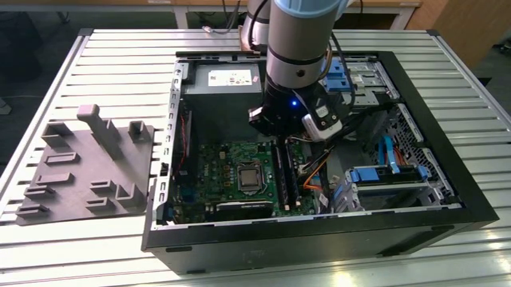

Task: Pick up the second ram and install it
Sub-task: 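Press down the second ram until it locks into place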

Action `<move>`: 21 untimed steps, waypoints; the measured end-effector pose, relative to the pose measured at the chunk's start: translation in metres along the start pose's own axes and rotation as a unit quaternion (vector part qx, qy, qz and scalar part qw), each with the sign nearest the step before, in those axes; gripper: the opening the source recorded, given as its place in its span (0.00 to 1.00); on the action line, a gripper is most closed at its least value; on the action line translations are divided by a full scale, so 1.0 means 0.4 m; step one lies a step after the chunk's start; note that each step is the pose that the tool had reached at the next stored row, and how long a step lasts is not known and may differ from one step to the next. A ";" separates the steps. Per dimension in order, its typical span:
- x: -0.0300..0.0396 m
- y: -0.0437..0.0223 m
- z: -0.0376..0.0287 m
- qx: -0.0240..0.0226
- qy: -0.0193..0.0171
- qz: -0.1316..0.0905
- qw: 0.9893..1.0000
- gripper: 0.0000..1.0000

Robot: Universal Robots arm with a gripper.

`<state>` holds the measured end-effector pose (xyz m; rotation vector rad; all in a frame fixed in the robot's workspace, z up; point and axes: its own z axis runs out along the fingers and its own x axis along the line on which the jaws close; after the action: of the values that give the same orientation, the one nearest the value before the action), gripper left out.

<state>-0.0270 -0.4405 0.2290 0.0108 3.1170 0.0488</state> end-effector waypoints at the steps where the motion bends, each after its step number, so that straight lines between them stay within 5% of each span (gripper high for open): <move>1: 0.000 0.000 0.001 0.000 0.000 0.000 1.000 0.11; 21: 0.001 0.000 0.016 -0.001 0.000 0.000 1.000 0.11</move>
<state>-0.0271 -0.4401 0.2226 0.0109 3.1170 0.0506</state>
